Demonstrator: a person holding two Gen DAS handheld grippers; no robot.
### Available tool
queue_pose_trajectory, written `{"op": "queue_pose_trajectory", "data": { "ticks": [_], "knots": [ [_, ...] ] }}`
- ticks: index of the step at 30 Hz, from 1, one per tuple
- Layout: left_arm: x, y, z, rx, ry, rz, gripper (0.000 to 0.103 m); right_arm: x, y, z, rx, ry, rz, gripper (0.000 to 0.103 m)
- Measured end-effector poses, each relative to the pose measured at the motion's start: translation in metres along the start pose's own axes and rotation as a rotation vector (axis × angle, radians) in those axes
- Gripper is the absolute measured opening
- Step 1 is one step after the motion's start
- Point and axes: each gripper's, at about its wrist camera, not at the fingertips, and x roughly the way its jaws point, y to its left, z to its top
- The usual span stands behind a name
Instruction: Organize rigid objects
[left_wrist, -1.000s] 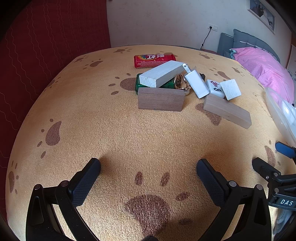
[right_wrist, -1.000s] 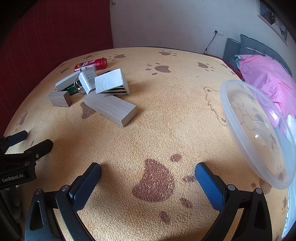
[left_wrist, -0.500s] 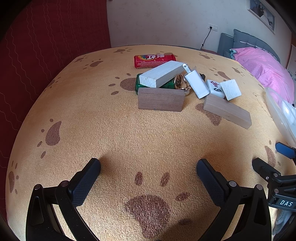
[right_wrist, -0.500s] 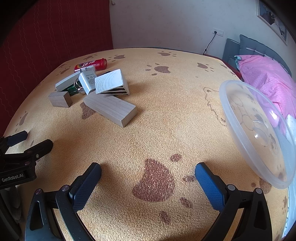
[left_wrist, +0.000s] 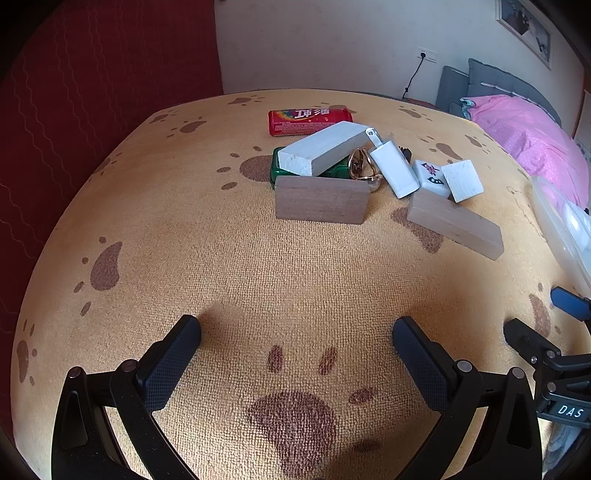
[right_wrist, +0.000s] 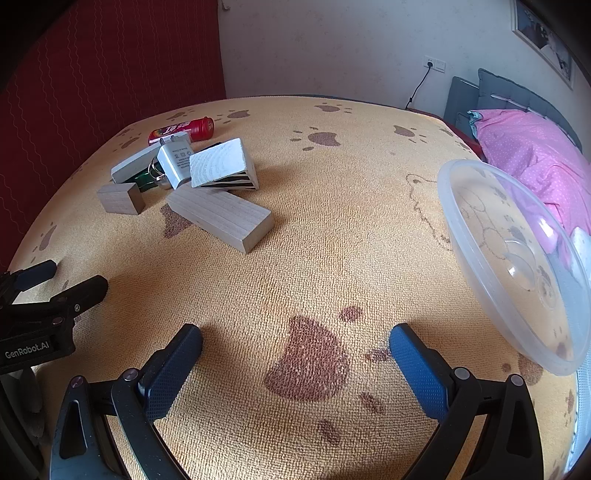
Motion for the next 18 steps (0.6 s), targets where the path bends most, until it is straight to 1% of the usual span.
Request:
{"op": "queue_pose_trajectory", "data": {
  "ticks": [7,11,18],
  "knots": [
    [0.006,0.0,0.015,0.02,0.027,-0.021,0.103,0.0,0.001,0.001,0.001,-0.001,0.002,0.103],
    [0.011,-0.002,0.026,0.01,0.021,-0.026,0.103,0.0,0.0,0.001,0.002,-0.002,0.002,0.103],
    [0.009,-0.006,0.052,0.004,-0.054,-0.001,0.103,-0.001,0.0,0.0,0.002,-0.002,0.003,0.103]
  ]
}}
